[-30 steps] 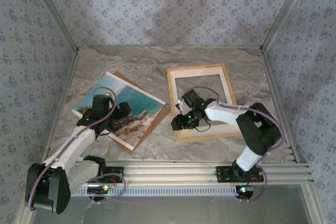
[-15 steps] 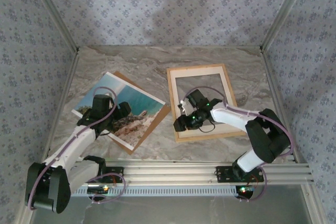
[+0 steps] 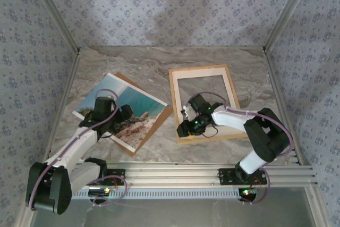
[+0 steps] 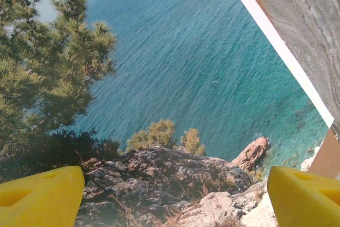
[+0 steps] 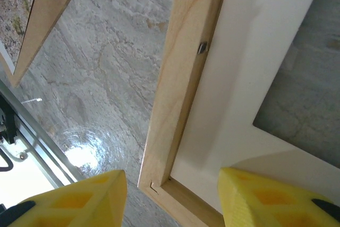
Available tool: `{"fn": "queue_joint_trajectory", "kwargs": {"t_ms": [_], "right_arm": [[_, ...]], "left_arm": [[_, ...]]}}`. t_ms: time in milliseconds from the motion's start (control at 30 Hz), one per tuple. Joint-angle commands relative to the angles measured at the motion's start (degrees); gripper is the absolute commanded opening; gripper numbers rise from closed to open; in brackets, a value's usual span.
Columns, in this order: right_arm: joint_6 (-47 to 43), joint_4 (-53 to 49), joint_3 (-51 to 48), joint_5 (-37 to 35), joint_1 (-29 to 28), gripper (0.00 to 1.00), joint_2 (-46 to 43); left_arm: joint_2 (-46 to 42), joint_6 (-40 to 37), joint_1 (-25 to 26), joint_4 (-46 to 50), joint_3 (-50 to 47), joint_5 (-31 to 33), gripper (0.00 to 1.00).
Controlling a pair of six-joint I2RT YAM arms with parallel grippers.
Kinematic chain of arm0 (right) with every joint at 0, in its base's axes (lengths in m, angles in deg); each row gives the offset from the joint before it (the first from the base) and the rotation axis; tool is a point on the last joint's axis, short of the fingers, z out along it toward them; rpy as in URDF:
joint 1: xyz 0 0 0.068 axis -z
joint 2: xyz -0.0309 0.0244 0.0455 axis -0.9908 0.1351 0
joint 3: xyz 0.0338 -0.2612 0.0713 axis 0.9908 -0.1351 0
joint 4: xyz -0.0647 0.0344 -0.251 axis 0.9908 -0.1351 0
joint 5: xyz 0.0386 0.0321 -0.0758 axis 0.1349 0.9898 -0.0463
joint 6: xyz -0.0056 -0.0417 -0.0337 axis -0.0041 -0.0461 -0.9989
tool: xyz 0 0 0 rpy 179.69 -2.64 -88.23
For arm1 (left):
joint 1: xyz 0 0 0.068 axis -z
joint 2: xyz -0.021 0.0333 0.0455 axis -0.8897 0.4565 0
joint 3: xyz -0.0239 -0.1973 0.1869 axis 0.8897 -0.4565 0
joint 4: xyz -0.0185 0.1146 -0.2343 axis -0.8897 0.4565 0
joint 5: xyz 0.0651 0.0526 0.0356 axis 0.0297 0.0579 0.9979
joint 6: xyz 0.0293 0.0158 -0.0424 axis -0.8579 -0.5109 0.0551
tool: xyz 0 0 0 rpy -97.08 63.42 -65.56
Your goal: Put the photo into the frame
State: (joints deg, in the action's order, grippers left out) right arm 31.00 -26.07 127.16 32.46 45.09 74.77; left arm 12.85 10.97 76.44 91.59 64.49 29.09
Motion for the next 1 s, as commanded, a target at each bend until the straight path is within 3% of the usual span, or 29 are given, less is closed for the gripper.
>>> {"fn": "queue_joint_trajectory", "kwargs": {"t_ms": [0, 367, 700, 967], "right_arm": [[0.66, 0.43, 1.14, -1.98, 0.45, 0.51, 1.35], [2.54, 7.0, 1.92, 7.15, 4.49, 0.55, -6.1], [11.52, 23.85, 5.72, -9.54, 2.58, 0.58, -1.39], [5.52, 19.48, 18.75, -13.1, -6.26, 0.64, 9.93]], "left_arm": [[0.05, -0.68, -0.25, -0.72, 0.09, 0.6, 0.89], [-1.23, -1.27, -0.84, -0.22, 0.22, 1.81, 0.9], [3.96, 0.44, -2.31, -2.14, 5.16, 1.16, 0.9], [13.0, -0.71, -6.69, -2.46, 9.14, 0.52, 0.9]]}}
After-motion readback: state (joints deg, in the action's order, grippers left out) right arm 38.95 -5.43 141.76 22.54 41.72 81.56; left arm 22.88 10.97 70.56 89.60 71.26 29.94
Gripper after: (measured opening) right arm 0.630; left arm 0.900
